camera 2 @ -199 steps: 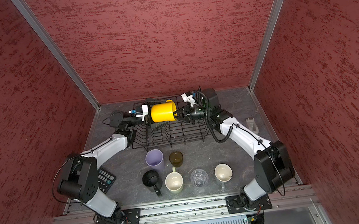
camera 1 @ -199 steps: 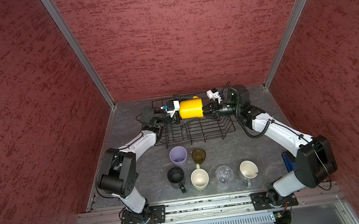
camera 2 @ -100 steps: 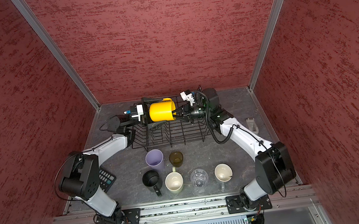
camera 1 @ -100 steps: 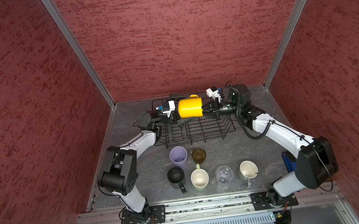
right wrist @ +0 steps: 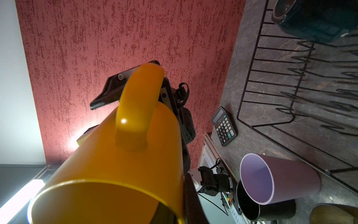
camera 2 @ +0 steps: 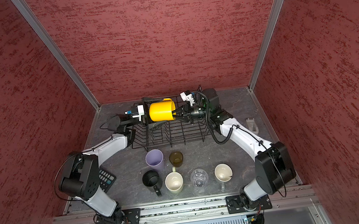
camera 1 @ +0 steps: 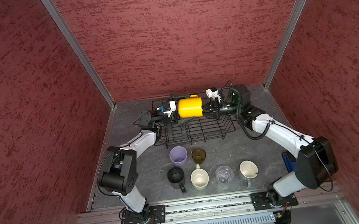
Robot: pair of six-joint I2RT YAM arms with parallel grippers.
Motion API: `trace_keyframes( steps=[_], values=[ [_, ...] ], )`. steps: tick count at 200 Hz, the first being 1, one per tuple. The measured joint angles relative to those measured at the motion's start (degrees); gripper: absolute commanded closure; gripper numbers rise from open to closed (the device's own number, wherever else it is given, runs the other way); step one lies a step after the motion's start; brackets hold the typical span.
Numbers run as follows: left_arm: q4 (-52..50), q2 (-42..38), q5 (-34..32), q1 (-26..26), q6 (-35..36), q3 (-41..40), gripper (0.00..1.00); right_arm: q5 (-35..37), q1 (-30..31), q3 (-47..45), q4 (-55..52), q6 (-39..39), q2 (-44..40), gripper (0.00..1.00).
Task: Load cups into a dish rack
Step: Place the cup upside down at the dish rack.
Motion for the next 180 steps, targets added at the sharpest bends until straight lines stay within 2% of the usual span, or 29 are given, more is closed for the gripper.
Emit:
trace_keyframes(
  steps=[40, 76, 180],
  values=[
    [-4.98, -0.15, 0.83, -0.59, 5.03, 0.57, 0.0, -0.02, 0.0, -0.72, -0.02, 1.14, 0.0, 1.0],
    [-7.04, -0.15, 1.25, -0.79, 6.84, 0.63, 0.02, -0.04, 0.02, -1.2, -0.11, 1.75, 0.02, 1.0],
    [-10.93, -1.25, 3.34, -0.85, 10.32, 1.11, 0.31, -0.55, 0.02, -1.95, 0.2, 4.17, 0.02, 1.0]
  ],
)
